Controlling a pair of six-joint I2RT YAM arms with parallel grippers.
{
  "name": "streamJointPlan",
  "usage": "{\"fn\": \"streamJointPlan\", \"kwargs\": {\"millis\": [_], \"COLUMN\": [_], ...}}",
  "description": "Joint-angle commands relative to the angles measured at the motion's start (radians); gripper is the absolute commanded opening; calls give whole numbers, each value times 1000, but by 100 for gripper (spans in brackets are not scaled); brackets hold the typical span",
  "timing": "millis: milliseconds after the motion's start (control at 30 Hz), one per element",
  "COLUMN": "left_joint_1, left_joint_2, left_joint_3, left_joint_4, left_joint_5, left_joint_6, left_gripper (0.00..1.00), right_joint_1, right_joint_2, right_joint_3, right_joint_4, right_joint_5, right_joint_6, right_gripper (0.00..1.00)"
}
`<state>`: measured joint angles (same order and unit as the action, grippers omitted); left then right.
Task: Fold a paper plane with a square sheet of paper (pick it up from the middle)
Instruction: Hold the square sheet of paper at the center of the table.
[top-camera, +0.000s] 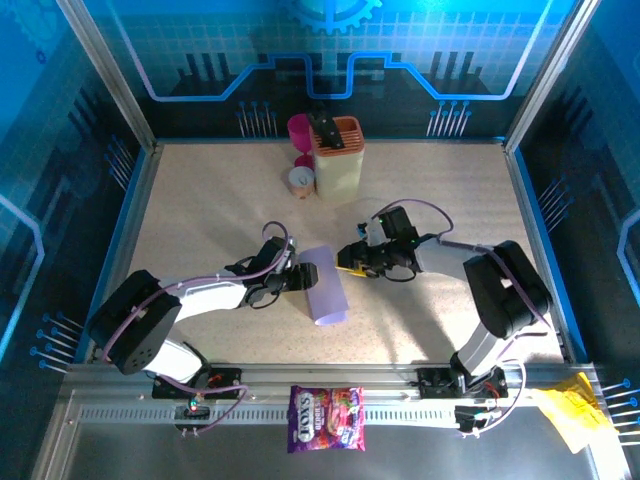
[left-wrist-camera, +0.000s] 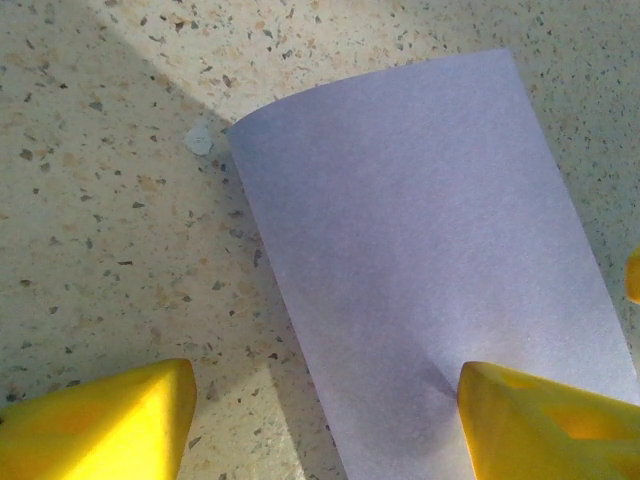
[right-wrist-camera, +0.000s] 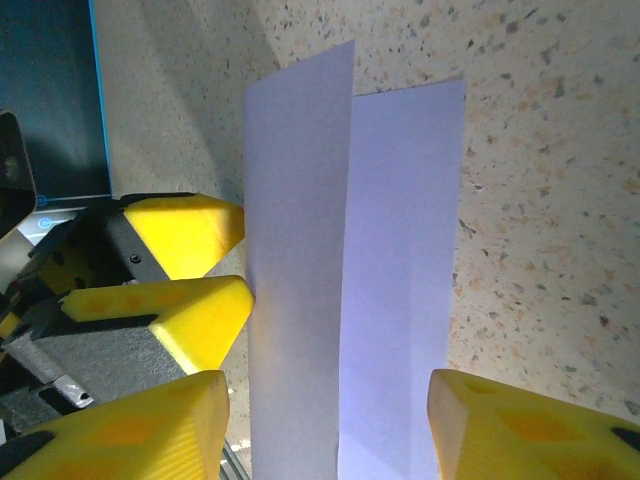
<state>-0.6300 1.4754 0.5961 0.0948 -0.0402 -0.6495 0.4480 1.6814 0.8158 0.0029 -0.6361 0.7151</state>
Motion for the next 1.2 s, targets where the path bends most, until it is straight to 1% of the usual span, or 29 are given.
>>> {"fn": "streamJointPlan", "kwargs": {"millis": [0,267,400,633,833,933,1067,1167], "left_joint_1": [7,7,7,7,7,8,7,7], "left_joint_2": [19,13,5,-3,-10,-10,-20,-53], "left_joint_3": [-12,-9,-12,-10,-12,-10,3,7], "left_joint_4": [-6,-19,-22,-32,-36,-37,-62,-88], "left_joint_5": [7,10,8,6,3,2,3,6], "left_joint_6": [32,44,44,48,50,53,53,48], "left_gripper": [72,71,72,72,72,72,73,75], "right_joint_1": [18,35,38,40,39,40,40,42], "right_joint_2": [36,83,97,119,136,142,147,154], "right_joint_3": [12,22,17,11,-7,-12,-18,-24], "right_joint_4": [59,99,117,156,210,218,220,224], "right_joint_5": [-44,-63,-67,-89,-106,-108,-101,-91], "right_joint_6": [24,46,55,74,106,110,109,107], "right_gripper": [53,46,45,30,29,25,16,11]}}
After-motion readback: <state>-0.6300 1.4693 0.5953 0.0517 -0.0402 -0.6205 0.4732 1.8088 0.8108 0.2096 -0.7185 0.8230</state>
